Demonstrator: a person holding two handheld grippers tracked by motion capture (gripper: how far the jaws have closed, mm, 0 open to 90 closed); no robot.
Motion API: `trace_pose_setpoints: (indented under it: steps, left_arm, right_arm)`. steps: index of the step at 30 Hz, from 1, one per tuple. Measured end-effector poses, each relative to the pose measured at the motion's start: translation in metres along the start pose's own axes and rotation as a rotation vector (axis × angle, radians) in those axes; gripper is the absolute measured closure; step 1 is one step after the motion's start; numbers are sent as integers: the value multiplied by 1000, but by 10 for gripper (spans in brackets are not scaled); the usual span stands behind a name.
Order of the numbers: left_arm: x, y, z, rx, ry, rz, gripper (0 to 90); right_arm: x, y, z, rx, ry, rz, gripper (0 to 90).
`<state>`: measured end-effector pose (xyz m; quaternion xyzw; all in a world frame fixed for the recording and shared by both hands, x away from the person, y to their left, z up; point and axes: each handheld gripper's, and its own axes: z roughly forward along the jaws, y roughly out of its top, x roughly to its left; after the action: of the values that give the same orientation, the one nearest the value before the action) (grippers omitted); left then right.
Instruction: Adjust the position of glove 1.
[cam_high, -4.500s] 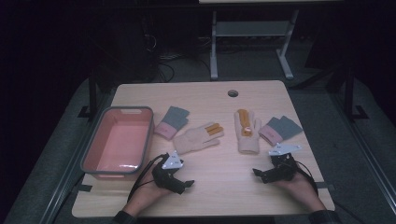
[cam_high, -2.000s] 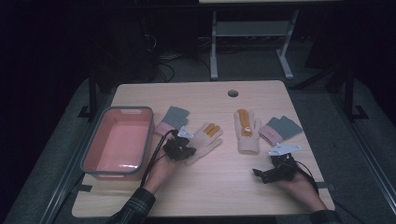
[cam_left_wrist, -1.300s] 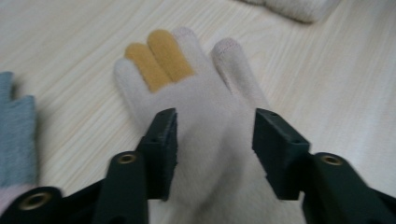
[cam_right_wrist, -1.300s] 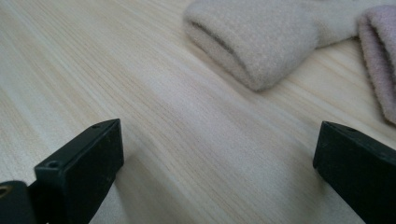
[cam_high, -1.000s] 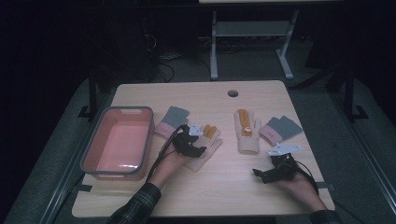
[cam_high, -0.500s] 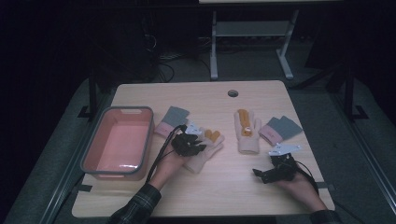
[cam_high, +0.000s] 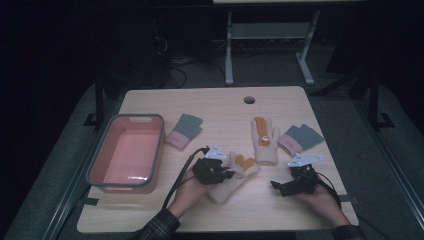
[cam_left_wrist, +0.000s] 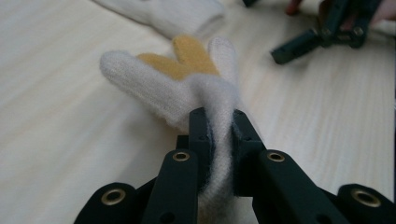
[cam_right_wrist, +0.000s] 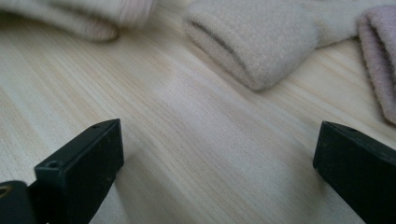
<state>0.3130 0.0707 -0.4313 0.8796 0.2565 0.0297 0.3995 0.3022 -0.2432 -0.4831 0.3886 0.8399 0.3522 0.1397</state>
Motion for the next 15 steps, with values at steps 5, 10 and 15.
trace_pose_setpoints:
  steps: [5,10,15]
  left_arm:
    - [-8,-6,11,15,-11,-1,771]
    - [-2,-6,-2,-2,12,-14,548]
    - [4,-17,-29,1,47,-10,661]
  right_arm:
    - [0,0,0,0,0,0,15]
    - [0,0,0,0,0,0,15]
    - [0,0,-1,-1,-6,4,24]
